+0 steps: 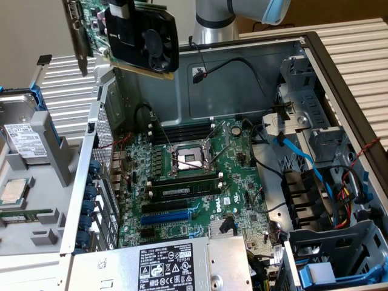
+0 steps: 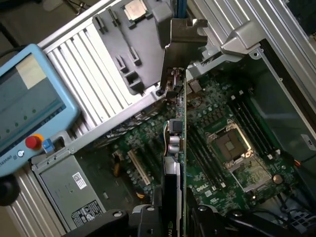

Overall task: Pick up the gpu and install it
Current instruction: 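Pick up the gpu and move the gpu toward the slot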

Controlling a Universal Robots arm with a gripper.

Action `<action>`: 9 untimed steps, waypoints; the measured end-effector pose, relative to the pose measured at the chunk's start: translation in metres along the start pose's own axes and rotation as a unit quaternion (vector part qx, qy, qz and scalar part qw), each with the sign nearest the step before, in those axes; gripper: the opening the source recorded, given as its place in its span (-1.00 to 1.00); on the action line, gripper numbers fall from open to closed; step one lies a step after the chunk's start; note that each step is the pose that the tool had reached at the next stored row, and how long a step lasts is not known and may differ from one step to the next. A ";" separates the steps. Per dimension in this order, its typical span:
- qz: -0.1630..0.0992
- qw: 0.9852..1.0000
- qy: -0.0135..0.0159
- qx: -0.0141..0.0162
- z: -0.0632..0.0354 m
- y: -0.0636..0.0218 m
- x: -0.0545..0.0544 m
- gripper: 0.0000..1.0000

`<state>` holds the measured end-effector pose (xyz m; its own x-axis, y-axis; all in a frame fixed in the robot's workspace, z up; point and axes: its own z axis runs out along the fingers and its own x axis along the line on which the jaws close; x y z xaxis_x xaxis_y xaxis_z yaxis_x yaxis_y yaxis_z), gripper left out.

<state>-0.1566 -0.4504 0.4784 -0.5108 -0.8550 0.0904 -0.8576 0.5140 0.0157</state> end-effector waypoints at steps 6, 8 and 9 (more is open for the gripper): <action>-0.022 1.000 0.000 0.002 0.0000 -0.0006 -0.001 -0.45; -0.025 1.000 0.000 0.002 -0.0001 -0.0025 -0.002 -0.45; -0.028 1.000 0.000 0.002 -0.0002 -0.0040 -0.003 -0.45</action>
<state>-0.1517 -0.4501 0.4783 -0.4625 -0.8820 0.0905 -0.8849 0.4656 0.0158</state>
